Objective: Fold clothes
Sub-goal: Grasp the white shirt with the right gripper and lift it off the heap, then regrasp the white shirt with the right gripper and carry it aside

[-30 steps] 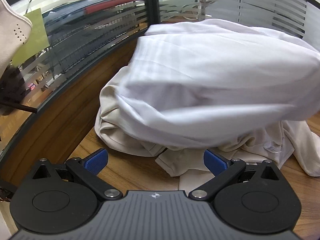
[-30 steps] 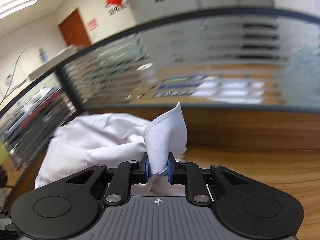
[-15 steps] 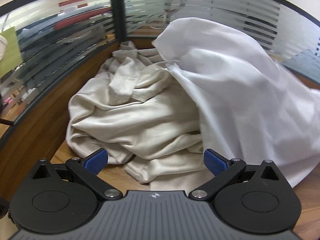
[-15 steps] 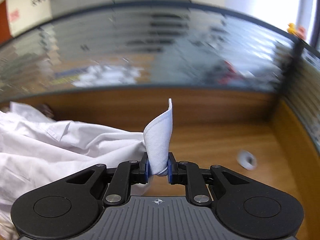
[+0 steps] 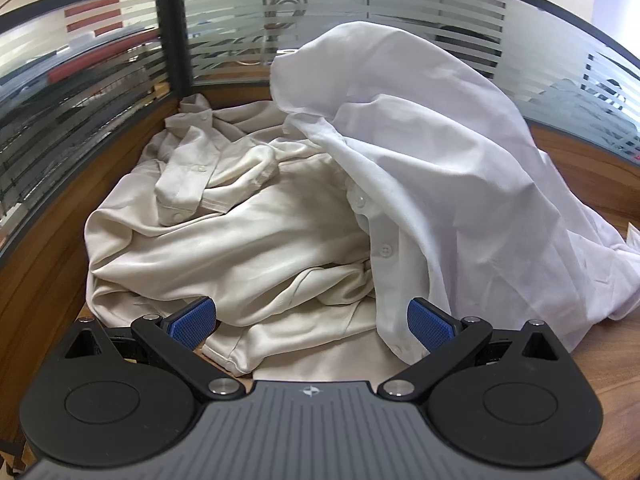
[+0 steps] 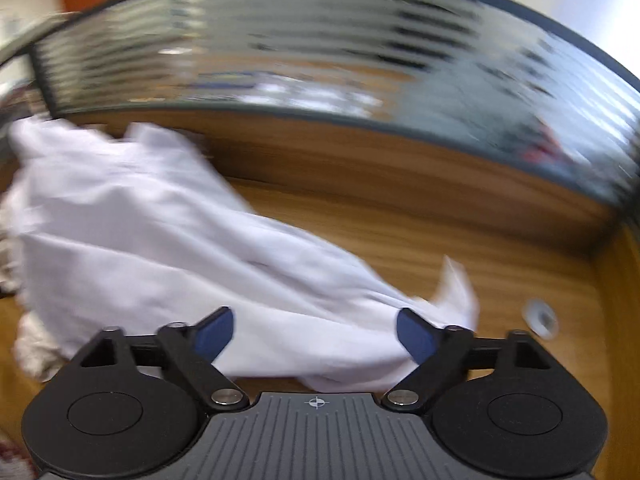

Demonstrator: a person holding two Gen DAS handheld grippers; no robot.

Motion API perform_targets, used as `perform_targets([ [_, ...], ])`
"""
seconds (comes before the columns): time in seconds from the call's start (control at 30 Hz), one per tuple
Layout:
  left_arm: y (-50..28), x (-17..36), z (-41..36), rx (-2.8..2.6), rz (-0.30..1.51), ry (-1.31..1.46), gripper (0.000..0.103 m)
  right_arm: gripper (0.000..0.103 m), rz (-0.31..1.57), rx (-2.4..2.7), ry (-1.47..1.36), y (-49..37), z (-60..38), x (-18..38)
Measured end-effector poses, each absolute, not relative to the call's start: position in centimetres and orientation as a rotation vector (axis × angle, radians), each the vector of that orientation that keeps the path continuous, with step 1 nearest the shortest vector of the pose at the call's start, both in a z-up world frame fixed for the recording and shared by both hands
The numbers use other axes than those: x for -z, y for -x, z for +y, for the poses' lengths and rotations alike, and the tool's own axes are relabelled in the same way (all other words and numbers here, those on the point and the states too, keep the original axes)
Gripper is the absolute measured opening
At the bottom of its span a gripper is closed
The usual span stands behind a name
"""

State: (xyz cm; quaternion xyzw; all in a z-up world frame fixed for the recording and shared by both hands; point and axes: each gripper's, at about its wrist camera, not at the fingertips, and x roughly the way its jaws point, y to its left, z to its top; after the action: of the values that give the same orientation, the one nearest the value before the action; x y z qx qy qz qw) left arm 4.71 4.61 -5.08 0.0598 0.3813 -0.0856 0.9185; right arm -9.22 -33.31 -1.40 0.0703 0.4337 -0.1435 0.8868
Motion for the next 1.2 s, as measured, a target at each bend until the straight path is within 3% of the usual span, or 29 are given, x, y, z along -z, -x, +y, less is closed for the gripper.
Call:
perform_targets([
  [0.27, -4.4, 5.3, 5.5, 0.174, 0.797, -0.11, 0.103, 0.102, 0.809, -0.028, -0.019, 2.8, -25.1, 1.1],
  [0.67, -3.9, 5.4, 7.4, 0.13, 0.808, -0.092, 0.103, 0.103, 0.692, -0.229, 0.079, -6.7, -18.1, 0.1],
  [1.03, -3.6, 5.6, 7.9, 0.106, 0.816, -0.101, 0.103, 0.101, 0.845, -0.203, 0.395, -12.2, -12.3, 7.8],
  [1.07, -3.6, 5.7, 7.9, 0.104, 0.817, -0.101, 0.103, 0.095, 0.853, -0.197, 0.436, -12.2, -12.0, 8.6],
  [1.1, -3.6, 5.7, 7.9, 0.104, 0.817, -0.102, 0.103, 0.077, 0.855, -0.188, 0.466, -12.1, -12.0, 9.0],
  [1.2, -3.6, 5.7, 8.0, 0.108, 0.817, -0.104, 0.103, 0.044, 0.85, -0.178, 0.478, -11.3, -13.2, 9.0],
])
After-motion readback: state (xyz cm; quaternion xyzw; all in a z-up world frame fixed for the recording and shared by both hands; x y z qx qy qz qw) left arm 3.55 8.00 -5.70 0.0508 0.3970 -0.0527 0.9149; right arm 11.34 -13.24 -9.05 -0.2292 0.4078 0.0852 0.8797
